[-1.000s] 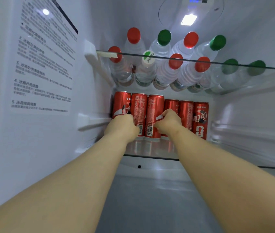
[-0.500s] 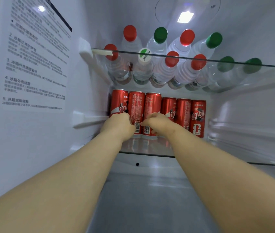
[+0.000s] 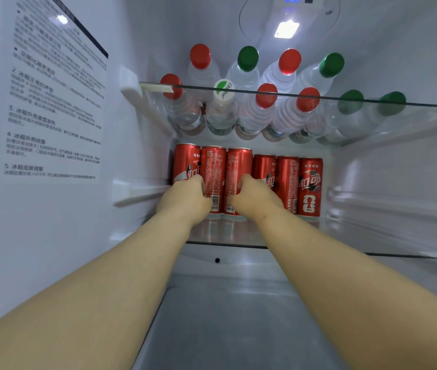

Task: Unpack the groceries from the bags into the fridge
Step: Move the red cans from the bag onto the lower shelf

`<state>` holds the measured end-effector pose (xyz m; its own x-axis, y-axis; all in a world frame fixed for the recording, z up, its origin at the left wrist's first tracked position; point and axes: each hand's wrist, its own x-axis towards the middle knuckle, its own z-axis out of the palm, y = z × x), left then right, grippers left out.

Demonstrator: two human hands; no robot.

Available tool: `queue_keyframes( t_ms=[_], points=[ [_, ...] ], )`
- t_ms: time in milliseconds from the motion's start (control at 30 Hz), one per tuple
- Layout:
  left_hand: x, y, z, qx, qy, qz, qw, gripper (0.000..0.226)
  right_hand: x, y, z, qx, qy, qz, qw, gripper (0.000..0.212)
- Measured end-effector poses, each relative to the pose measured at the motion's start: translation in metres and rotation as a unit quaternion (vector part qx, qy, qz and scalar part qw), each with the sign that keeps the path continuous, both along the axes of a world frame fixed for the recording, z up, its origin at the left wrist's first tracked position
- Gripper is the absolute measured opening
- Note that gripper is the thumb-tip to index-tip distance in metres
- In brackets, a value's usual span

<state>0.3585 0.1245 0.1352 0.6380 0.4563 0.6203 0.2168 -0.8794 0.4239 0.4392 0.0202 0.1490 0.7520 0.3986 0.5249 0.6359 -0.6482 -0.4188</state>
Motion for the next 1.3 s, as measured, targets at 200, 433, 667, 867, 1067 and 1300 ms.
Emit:
queue_keyframes(
  t_ms=[200,433,667,867,1067,1300],
  points=[
    [-0.01,-0.007,0.0,0.005,-0.024,-0.013,1.0,0.01,-0.039,-0.019,-0.007,-0.024,-0.126,-0.015,0.992,0.032],
    [-0.047,-0.044,-0.012,0.08,-0.147,-0.021,0.986,0.016,-0.076,-0.08,-0.026,0.047,-0.21,-0.018,0.976,0.03],
    [-0.092,-0.091,-0.066,0.151,-0.182,-0.037,0.971,0.017,-0.119,-0.133,-0.074,0.117,-0.218,0.022,0.969,0.028],
    [-0.12,-0.119,-0.122,0.148,-0.122,-0.018,0.981,0.024,-0.127,-0.155,-0.132,0.09,-0.137,0.032,0.986,0.032],
    [-0.145,-0.133,-0.161,0.132,-0.062,-0.007,0.989,0.024,-0.142,-0.167,-0.175,0.082,-0.098,0.073,0.989,0.034],
    [-0.175,-0.145,-0.188,0.123,-0.023,-0.041,0.991,0.037,-0.173,-0.184,-0.206,0.057,-0.082,0.056,0.993,0.035]
  ],
)
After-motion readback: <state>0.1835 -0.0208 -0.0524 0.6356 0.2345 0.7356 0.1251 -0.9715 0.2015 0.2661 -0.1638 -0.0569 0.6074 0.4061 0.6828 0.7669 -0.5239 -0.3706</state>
